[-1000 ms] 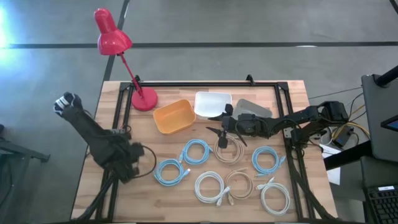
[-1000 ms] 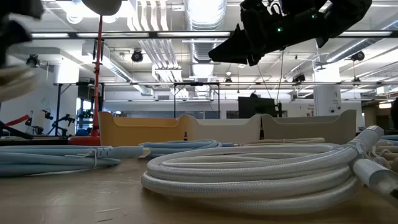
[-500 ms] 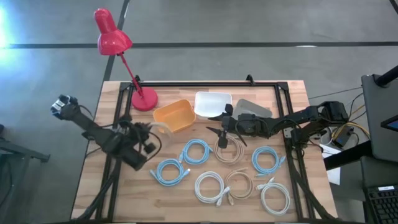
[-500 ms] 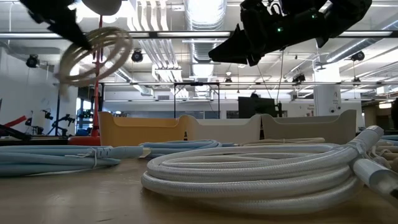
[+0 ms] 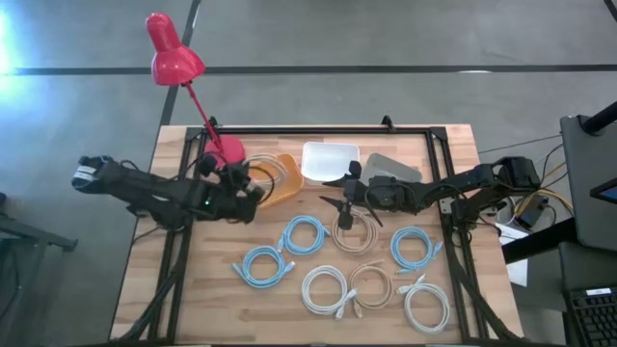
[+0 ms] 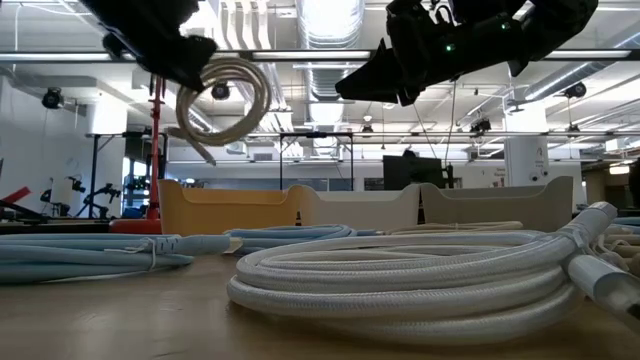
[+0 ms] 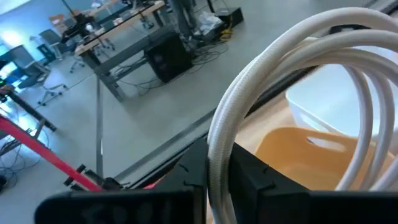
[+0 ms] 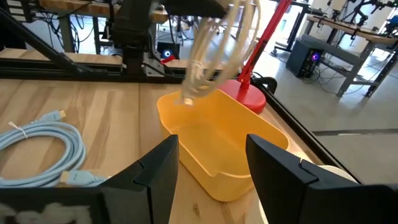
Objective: Pick & Place USB Port
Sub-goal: Put the bottom left brown usb cable into the yellow bin
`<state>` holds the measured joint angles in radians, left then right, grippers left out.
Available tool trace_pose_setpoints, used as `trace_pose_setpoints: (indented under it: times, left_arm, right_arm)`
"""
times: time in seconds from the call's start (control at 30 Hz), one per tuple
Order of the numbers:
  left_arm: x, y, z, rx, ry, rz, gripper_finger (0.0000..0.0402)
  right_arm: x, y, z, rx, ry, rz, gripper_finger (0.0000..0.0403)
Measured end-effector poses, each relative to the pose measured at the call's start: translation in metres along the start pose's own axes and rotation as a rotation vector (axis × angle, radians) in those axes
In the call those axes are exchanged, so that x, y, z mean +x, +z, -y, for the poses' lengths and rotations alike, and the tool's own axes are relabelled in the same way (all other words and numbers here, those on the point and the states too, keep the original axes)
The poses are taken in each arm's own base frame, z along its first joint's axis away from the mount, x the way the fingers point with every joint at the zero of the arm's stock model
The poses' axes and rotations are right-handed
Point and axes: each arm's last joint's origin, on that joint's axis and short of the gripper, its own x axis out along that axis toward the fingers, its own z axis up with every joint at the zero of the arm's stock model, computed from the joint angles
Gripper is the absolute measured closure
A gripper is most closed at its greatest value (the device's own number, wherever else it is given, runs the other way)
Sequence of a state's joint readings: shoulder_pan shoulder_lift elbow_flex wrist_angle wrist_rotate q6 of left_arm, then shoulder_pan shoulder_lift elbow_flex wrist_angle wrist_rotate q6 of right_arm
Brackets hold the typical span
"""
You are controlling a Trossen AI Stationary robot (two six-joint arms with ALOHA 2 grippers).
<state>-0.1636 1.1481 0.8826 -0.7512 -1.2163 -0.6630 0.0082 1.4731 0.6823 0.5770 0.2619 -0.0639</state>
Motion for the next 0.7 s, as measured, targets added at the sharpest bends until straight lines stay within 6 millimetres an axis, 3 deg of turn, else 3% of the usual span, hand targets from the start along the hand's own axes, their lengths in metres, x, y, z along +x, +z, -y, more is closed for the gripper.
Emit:
trace_pose_setpoints:
  times: [0.33, 0.7]
  left_arm:
    - [0.041, -0.026, 0.005, -0.046, 0.057, -0.037, 0.0362]
    - [0.059, -0.066, 0.013, -0.171, 0.039, -0.036, 0.0362]
  right_arm:
    - [0.000, 0.000, 0.000, 0.001, -0.001, -0.001, 0.0218]
    - [0.000, 0.000, 0.000, 0.004, -0.003, -0.002, 0.0218]
